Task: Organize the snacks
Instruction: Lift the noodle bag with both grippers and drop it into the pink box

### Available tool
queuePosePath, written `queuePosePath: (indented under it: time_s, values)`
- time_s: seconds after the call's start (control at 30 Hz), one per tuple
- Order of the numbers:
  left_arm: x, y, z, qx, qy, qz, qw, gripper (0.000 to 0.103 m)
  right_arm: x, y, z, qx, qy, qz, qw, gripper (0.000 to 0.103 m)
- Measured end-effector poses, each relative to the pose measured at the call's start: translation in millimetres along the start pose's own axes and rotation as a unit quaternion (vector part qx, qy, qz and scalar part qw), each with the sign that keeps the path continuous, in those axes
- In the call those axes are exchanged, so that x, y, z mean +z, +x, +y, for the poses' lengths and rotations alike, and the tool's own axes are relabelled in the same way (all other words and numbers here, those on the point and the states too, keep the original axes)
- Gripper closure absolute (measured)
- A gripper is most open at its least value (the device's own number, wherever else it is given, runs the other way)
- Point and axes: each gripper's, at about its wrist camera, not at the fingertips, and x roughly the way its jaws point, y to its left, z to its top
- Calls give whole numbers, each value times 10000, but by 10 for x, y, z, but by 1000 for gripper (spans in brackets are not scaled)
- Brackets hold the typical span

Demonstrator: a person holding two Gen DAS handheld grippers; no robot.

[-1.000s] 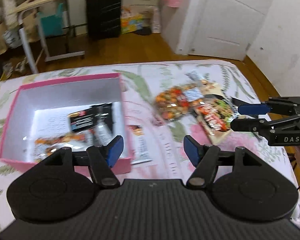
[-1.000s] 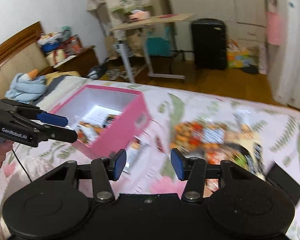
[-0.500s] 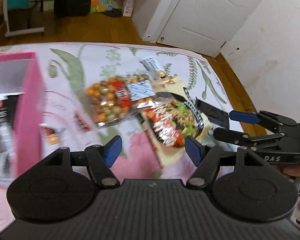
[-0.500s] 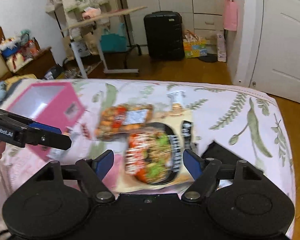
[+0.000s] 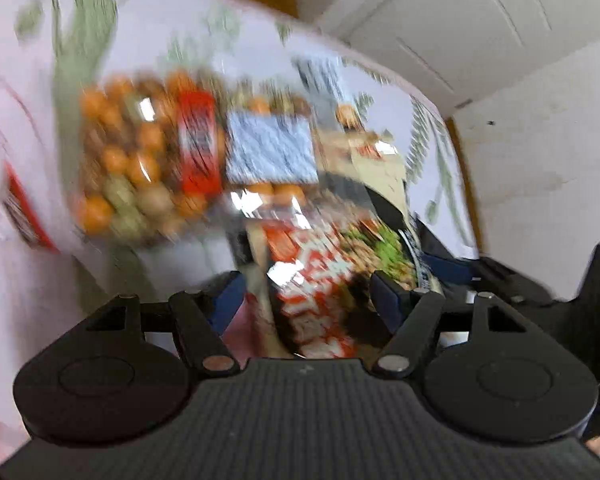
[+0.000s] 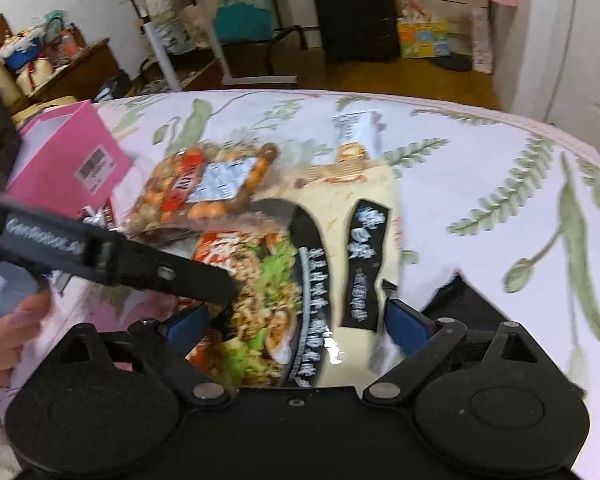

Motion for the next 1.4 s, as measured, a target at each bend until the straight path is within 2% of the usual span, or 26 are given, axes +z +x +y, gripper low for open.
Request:
queuePosePath:
  time_s: [0.07, 0.2, 0.3, 0.4, 0.63, 0.97, 1.23, 1.4]
  values:
    - [-16, 11, 3, -18, -29, -69, 10000, 35, -22, -9, 66, 8, -92, -30, 10000, 5]
    - [-71, -23, -117, 108, 363, -123, 9992, 37, -87, -40, 203, 28, -69, 145, 9999, 5]
    - [-112, -88, -162, 141, 416, 53, 9990, 37, -164, -63, 370, -135, -220, 335, 9991, 5]
    - [-192, -177, -193, 108, 501, 307, 9982, 37, -267, -136, 503, -220, -110, 472, 9986, 5]
    - [-505, -406, -414, 354, 1133, 647, 9908, 37, -497, -424, 710, -137, 357, 434, 9983, 5]
    - [-904, -651, -482, 432, 1277, 972, 9861, 37, -717, -704, 955, -66, 596, 667, 9960, 7]
    - [-1049, -947, -477, 471, 1284, 840, 9870, 37, -768, -870, 1175, 109, 403, 690, 9967, 7]
    - [-1087, -1281, -436, 523, 1347, 568, 9879, 37, -727, -1023, 1421, 168, 111, 444, 9988, 10]
